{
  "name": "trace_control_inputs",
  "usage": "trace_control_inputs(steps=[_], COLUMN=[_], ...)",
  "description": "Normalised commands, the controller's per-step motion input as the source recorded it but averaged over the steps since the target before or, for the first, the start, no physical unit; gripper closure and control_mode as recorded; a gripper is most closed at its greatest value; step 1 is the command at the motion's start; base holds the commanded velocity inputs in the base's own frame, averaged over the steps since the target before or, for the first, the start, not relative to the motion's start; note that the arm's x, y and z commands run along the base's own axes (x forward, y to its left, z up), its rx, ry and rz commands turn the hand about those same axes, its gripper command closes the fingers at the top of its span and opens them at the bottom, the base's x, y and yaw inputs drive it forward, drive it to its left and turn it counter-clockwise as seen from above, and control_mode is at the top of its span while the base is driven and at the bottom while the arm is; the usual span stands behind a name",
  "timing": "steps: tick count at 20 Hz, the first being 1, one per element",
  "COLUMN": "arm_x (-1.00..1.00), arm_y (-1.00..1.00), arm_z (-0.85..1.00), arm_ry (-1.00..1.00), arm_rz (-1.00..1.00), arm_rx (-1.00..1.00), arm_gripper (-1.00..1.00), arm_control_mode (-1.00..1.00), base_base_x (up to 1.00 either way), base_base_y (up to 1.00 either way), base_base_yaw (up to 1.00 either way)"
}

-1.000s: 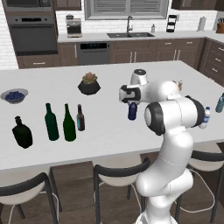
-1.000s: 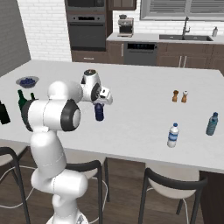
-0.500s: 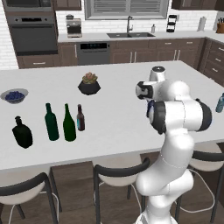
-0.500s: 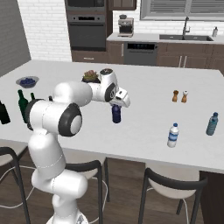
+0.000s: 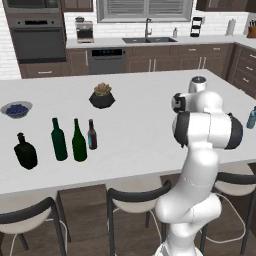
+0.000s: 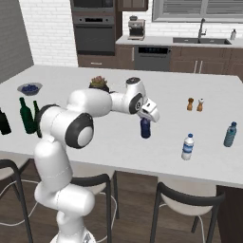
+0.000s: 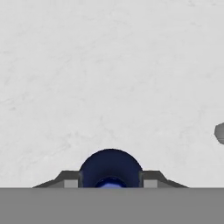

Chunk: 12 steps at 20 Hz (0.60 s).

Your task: Move the plastic bottles in the middle to the plastics group, and the glass bottles in the middle to the glass group.

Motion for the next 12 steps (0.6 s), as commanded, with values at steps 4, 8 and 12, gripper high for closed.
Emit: trace_control_inputs(steps=[4,8,12], arm_x=[0.0,-0.03,-0.04], arm_y=[-0.9,-0.71,-0.24], arm_z=[0.0,0.0,-0.14], arm_ry=[0.02,0.0,0.0], arm_rz=[-0.26,-0.27,-0.24], arm_rx=[0.0,0.0,0.0], arm_gripper=[1.0,1.0,1.0], arm_control_mode=[-1.0,-1.0,-1.0], base_base_x=[0.0,0.0,0.0], base_base_y=[0.0,0.0,0.0], base_base_yaw=[0.0,0.0,0.0])
